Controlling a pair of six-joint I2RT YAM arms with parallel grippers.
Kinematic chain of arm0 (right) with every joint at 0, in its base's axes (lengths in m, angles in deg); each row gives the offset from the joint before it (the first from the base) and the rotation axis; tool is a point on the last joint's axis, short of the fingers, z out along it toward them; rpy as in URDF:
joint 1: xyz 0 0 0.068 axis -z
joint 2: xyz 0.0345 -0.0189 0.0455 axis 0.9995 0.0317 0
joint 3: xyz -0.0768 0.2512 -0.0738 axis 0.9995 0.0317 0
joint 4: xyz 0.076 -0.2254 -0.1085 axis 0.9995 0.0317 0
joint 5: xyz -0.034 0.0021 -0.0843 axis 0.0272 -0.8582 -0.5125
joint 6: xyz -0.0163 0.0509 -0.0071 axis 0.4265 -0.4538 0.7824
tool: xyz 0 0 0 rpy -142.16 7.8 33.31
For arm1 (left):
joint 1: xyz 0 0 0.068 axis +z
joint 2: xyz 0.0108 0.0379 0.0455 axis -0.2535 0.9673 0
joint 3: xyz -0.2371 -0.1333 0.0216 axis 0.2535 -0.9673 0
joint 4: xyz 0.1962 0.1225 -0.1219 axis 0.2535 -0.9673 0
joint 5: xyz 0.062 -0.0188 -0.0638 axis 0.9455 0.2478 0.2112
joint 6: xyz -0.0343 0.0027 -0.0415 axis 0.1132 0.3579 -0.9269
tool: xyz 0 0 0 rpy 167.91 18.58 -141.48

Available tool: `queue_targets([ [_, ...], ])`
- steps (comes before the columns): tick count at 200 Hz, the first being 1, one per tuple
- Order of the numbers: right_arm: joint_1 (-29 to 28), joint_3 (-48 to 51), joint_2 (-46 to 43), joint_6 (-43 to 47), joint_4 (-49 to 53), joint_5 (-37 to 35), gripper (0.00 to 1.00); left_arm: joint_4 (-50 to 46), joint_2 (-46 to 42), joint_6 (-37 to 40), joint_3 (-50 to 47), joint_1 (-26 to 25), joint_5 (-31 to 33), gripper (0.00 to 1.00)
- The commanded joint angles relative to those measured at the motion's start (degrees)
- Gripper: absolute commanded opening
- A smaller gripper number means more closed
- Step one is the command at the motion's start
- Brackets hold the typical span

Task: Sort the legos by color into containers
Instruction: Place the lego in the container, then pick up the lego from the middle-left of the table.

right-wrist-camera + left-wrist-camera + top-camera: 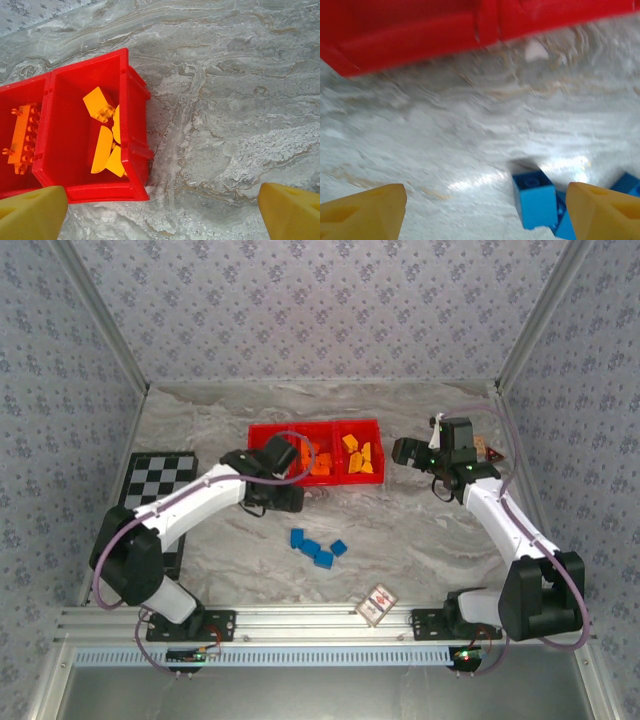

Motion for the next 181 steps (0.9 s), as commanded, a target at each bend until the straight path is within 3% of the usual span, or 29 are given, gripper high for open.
queue_targets([
  [1, 0.23, -1.77, 0.45, -0.95, 1.03, 1.21, 1.00, -0.17, -1.11, -5.56, -0.66, -3.72, 1.29, 0.85],
  [57, -0.02, -1.89, 0.72, -1.16, 1.36, 2.44, 1.00, -0.39, 3.04, -9.36, 0.54, -7.19, 1.61, 0.90],
  [114, -0.08, -1.86, 0.78, -1.02, 1.51, 2.45, 1.00, -2.98, 9.34, -9.07, 3.34, -9.01, 0.98, 0.81],
  [134, -0.16, -1.92, 1.00, -1.18, 1.49, 2.36, 1.00, -1.52, 10.07, -9.45, 2.22, -8.98, -0.70, 0.73],
  [181, -0.14, -2.06, 1.47, -1.35, 1.69, 2.68, 1.00, -0.09, 10.34, -11.96, -0.68, -9.03, -1.60, 0.69],
])
